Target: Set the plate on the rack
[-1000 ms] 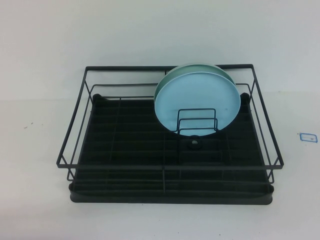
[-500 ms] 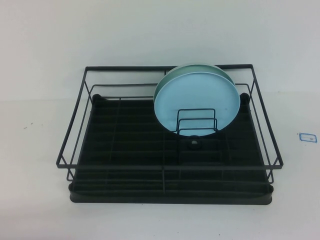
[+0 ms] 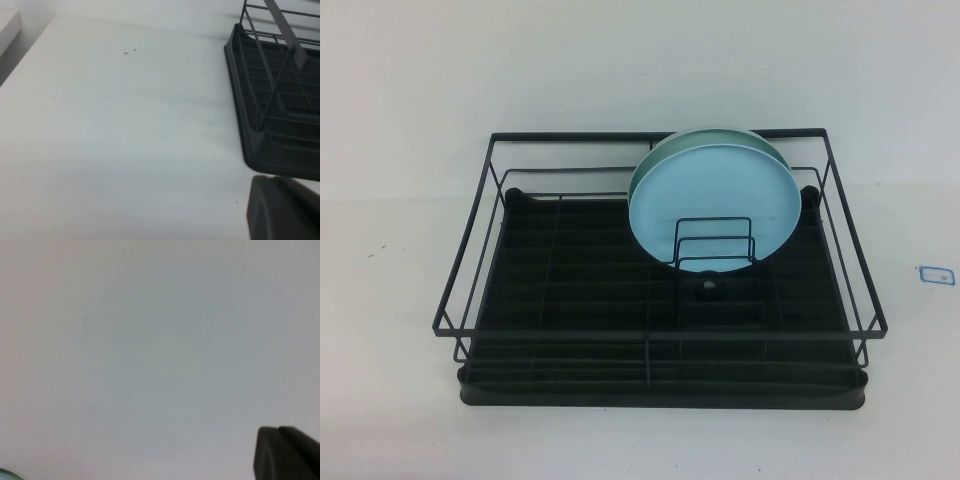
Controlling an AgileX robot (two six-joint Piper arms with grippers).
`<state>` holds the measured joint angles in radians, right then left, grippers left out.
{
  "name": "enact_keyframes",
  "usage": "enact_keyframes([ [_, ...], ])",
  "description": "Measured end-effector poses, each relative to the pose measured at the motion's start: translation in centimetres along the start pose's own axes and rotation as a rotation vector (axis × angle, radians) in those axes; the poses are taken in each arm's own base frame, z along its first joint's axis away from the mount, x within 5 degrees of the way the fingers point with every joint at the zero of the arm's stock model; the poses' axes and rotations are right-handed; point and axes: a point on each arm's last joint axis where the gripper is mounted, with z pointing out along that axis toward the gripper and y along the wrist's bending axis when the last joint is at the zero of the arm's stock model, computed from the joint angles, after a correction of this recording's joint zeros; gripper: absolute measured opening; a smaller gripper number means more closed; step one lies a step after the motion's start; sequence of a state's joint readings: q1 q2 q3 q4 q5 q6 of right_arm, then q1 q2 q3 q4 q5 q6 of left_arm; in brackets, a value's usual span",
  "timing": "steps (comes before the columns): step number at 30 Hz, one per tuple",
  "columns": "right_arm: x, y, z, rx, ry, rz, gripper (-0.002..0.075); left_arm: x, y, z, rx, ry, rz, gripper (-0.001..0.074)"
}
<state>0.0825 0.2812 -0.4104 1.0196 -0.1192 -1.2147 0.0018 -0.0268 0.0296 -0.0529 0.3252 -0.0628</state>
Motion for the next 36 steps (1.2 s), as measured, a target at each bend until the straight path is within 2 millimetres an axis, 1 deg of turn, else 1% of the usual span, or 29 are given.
enact_keyframes([
  [3,0.4,0.2,0.0,-0.02,0.018,0.031,-0.0002,0.0,0.0,0.0,0.0,0.0,0.0,0.0001],
  [6,2.0,0.9,0.0,-0.073,0.08,0.042,-0.0002,0.0,0.0,0.0,0.0,0.0,0.0,0.0001],
  [10,5.9,2.1,-0.7,-0.144,0.213,0.072,-0.0002,0.0,0.0,0.0,0.0,0.0,0.0,0.0001],
  [16,12.8,2.8,-3.1,-0.101,0.376,0.172,-0.0002,0.0,0.0,0.0,0.001,0.0,-0.002,0.0001],
  [17,13.5,2.9,-3.5,-0.099,0.388,0.174,-0.0002,0.0,0.0,0.0,0.001,0.0,-0.002,0.0001],
  [19,14.2,3.1,-4.0,-0.113,0.428,0.157,-0.0002,0.0,0.0,0.0,0.001,0.0,-0.002,0.0001],
  [23,14.9,3.2,-4.7,-0.135,0.49,0.101,-0.0002,0.0,0.0,0.0,0.0,0.0,-0.001,0.0001],
  [28,15.9,3.2,-5.4,-0.154,0.612,0.031,-0.0002,0.0,0.0,0.0,0.0,0.0,-0.001,0.0001],
  [30,16.0,3.0,-5.7,-0.129,0.619,0.002,-0.0002,0.0,0.0,0.0,0.0,0.0,-0.001,0.0001],
  [36,16.0,2.4,-5.8,-0.029,0.622,-0.01,-0.0002,0.1,0.0,0.0,-0.002,0.008,0.003,0.0001],
])
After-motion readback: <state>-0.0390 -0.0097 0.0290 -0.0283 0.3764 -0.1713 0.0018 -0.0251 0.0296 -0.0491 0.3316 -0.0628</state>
